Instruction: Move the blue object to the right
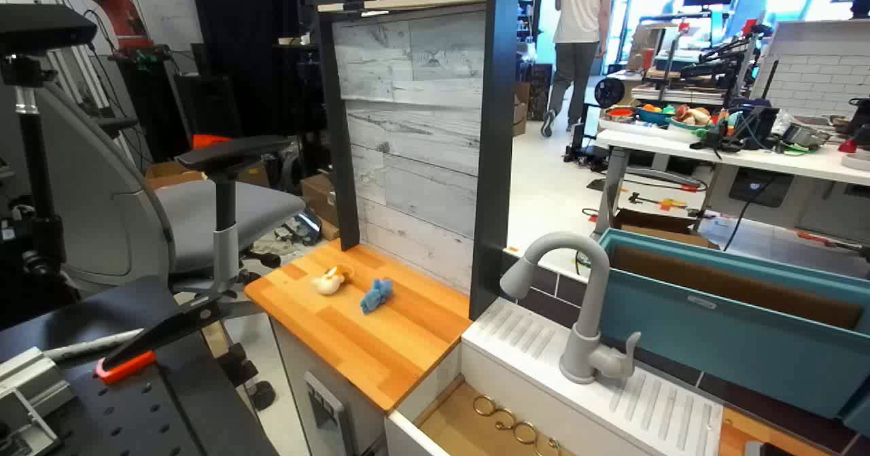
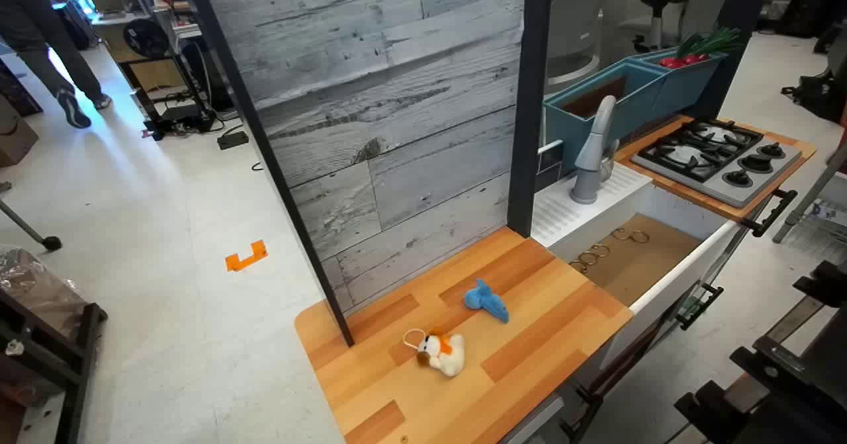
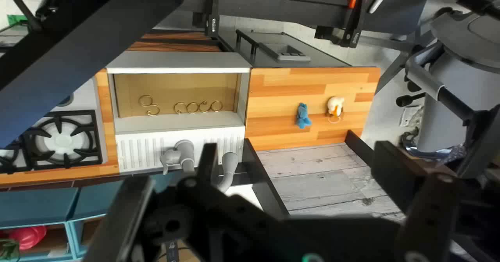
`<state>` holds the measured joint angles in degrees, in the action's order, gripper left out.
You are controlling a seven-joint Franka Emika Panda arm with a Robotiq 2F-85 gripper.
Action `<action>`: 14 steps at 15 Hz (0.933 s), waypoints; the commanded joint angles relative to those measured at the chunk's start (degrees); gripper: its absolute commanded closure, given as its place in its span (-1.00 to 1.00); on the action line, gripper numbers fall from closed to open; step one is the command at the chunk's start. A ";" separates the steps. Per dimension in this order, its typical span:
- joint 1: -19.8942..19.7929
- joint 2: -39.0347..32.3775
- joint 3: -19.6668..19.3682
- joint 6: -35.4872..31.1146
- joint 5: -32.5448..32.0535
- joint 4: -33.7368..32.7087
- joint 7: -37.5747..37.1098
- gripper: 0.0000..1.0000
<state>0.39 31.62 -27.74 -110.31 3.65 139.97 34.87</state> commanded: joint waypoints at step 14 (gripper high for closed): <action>-2.37 -2.70 7.27 -3.30 0.69 0.79 -1.96 -1.00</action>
<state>-0.94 31.08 -24.73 -110.50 3.69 140.12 34.50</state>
